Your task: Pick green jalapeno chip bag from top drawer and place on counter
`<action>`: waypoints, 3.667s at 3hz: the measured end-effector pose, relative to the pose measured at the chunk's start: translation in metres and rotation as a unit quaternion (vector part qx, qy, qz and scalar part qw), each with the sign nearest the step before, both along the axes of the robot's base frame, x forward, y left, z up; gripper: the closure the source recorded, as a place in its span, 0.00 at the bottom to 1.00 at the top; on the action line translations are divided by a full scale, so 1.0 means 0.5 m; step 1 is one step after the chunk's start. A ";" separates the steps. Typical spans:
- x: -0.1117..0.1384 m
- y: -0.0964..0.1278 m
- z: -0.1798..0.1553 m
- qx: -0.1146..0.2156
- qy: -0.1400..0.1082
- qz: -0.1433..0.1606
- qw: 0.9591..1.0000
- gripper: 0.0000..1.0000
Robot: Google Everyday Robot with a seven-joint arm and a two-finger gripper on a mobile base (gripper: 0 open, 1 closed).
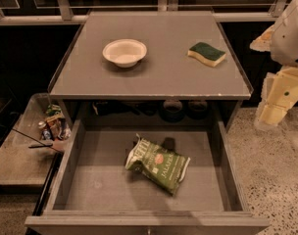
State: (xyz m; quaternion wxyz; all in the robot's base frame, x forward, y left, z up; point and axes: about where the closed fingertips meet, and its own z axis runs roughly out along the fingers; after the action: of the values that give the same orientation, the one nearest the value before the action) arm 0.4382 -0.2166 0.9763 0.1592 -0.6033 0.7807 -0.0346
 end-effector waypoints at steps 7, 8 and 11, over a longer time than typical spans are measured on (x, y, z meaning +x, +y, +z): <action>0.049 0.083 -0.258 0.194 -0.045 -0.002 0.980 0.00; 0.049 0.083 -0.258 0.193 -0.045 -0.002 0.980 0.00; 0.054 0.223 -0.498 0.245 0.045 -0.001 0.969 0.00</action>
Offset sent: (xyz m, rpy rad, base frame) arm -0.0023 0.0059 -0.0181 0.0597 0.0103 0.0146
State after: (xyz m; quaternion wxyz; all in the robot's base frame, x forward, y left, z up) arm 0.4653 -0.1052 0.7273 0.2667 -0.5458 0.7726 0.1845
